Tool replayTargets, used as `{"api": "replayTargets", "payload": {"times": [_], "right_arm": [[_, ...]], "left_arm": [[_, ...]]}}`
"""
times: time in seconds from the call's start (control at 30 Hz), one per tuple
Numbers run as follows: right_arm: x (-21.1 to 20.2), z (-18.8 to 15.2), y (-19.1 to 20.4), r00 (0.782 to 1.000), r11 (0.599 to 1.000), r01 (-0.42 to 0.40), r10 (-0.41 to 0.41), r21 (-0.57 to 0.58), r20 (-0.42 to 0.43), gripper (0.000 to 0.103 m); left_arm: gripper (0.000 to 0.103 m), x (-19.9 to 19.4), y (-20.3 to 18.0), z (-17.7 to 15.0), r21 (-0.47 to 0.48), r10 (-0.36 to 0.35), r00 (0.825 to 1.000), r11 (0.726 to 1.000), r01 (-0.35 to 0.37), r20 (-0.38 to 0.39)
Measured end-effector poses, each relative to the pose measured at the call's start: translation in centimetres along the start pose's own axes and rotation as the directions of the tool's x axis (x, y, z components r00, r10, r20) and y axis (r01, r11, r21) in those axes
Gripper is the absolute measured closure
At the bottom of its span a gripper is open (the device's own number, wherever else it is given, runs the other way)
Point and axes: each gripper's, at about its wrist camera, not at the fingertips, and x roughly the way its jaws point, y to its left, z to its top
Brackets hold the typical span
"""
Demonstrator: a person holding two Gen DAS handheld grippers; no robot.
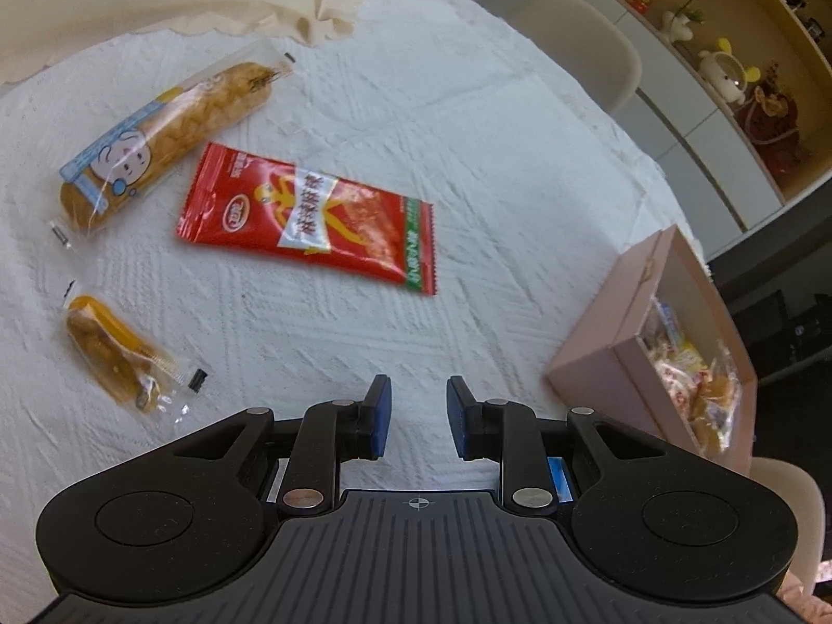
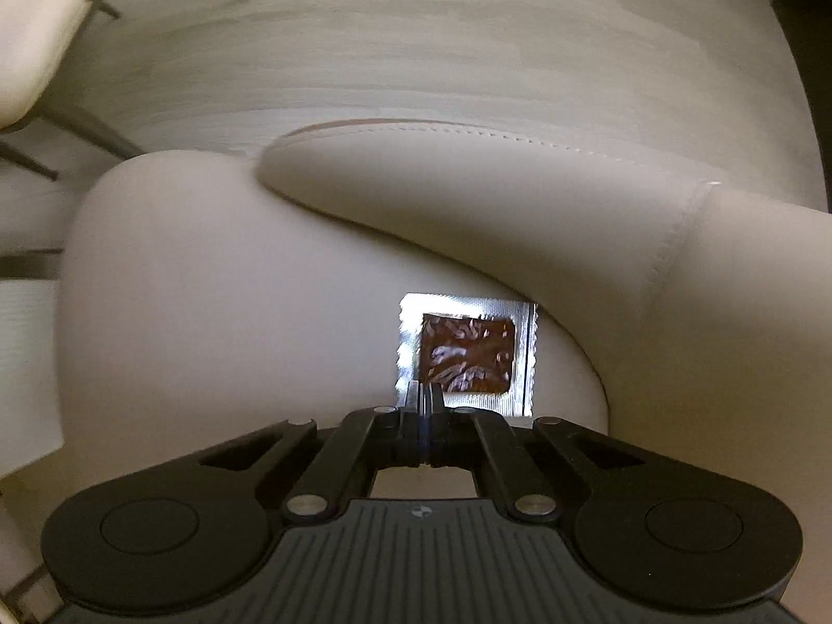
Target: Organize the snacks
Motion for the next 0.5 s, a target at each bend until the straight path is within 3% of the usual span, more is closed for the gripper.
{"api": "replayTargets", "payload": {"times": [0.13, 0.23, 0.37, 0.5], "right_arm": [[-2.3, -0.8, -0.7, 0.998, 0.998, -0.06, 0.06, -0.003, 0.023, 0.102], [-2.3, -0.2, -1.7, 0.996, 0.997, -0.073, 0.071, 0.025, 0.062, 0.092], [2.5, 2.3, -2.0, 1.0, 0.997, -0.012, 0.011, 0.08, 0.011, 0.083], [3.1, 2.8, -2.3, 0.999, 0.997, -0.036, 0.035, 0.074, 0.025, 0.07]], "left_arm": [[0.076, 0.0, -0.2, 0.4, 0.018, -0.03, 1.0, 0.999, 0.03, 0.006], [0.076, 0.1, -0.2, 0.3, 0.024, -0.022, 0.999, 0.999, 0.021, 0.029], [0.076, 0.2, 0.0, -0.5, 0.035, 0.008, 1.0, 0.999, -0.009, 0.028], [0.076, 1.0, 0.6, -0.8, 0.004, 0.031, 0.999, 1.0, -0.031, 0.031]]}}
